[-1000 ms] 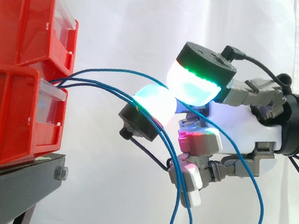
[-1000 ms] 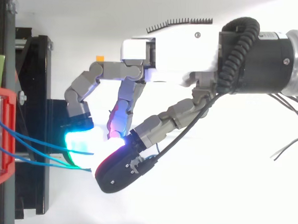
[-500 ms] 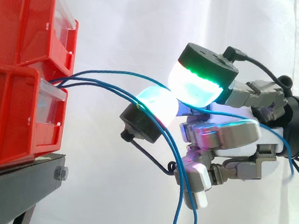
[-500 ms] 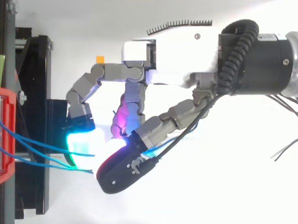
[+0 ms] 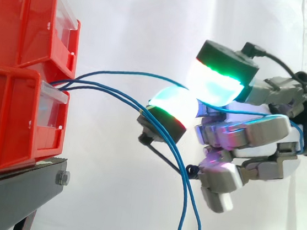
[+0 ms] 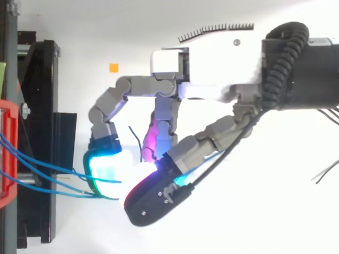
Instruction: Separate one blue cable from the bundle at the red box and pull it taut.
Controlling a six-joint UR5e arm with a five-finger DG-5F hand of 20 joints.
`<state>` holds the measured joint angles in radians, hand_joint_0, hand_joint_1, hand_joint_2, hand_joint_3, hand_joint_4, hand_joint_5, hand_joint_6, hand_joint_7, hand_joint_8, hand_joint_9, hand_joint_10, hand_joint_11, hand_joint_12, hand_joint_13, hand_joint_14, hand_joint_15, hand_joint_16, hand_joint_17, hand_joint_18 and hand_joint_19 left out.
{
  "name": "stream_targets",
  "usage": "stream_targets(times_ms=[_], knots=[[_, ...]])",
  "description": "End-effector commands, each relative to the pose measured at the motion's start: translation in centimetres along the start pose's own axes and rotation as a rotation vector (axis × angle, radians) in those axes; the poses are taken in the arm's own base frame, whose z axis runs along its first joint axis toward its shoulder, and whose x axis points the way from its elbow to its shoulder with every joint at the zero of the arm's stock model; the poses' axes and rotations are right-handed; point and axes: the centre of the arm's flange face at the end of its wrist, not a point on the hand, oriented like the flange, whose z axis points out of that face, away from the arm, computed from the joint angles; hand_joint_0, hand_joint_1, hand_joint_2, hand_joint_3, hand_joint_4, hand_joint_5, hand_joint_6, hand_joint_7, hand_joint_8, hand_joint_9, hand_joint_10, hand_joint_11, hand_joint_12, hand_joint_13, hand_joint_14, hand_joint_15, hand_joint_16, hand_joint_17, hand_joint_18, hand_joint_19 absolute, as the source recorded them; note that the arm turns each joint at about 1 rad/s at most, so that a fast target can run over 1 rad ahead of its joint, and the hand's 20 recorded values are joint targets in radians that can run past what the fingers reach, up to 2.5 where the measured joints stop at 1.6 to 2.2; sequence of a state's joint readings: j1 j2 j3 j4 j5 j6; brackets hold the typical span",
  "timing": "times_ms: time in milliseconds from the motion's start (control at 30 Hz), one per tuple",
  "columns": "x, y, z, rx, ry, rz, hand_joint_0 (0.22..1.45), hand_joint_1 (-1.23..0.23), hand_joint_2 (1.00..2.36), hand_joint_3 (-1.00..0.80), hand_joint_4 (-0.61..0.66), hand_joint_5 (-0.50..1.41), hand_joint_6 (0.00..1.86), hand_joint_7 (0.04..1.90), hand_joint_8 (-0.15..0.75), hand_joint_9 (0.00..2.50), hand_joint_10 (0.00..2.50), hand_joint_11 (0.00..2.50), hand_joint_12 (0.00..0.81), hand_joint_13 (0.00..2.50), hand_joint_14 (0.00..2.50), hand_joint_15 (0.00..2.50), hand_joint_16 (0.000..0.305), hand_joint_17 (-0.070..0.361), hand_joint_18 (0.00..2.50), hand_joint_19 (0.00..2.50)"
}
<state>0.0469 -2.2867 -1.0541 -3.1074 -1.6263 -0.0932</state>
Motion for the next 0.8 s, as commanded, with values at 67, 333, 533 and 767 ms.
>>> stream_targets(times_ms=[67,333,533,767], knots=[[0.06,0.73,-1.39,0.057,0.026,0.003,0.63,-0.91,1.01,-0.02,-0.23,-0.01,0.89,1.06,0.258,1.29,0.03,0.68,0.289,1.15,0.02,0.67,0.042,0.094,0.94,0.61],[0.05,0.82,-1.97,0.087,0.034,0.013,0.63,-0.91,1.01,-0.02,-0.23,0.00,0.89,1.06,0.381,1.33,0.02,0.37,0.284,1.12,0.02,0.58,0.043,0.098,0.95,0.58],[0.06,0.70,-1.95,0.090,0.033,0.044,0.62,-0.90,1.01,-0.03,-0.21,0.00,0.88,1.08,0.474,1.52,0.01,0.25,0.266,1.15,0.02,0.55,0.043,0.096,0.97,0.60],[0.05,0.82,-1.97,0.088,0.032,0.077,0.62,-0.89,1.01,-0.05,-0.20,-0.01,0.88,1.08,0.420,1.72,0.02,0.52,0.265,1.16,0.02,0.59,0.042,0.095,0.95,0.61]])
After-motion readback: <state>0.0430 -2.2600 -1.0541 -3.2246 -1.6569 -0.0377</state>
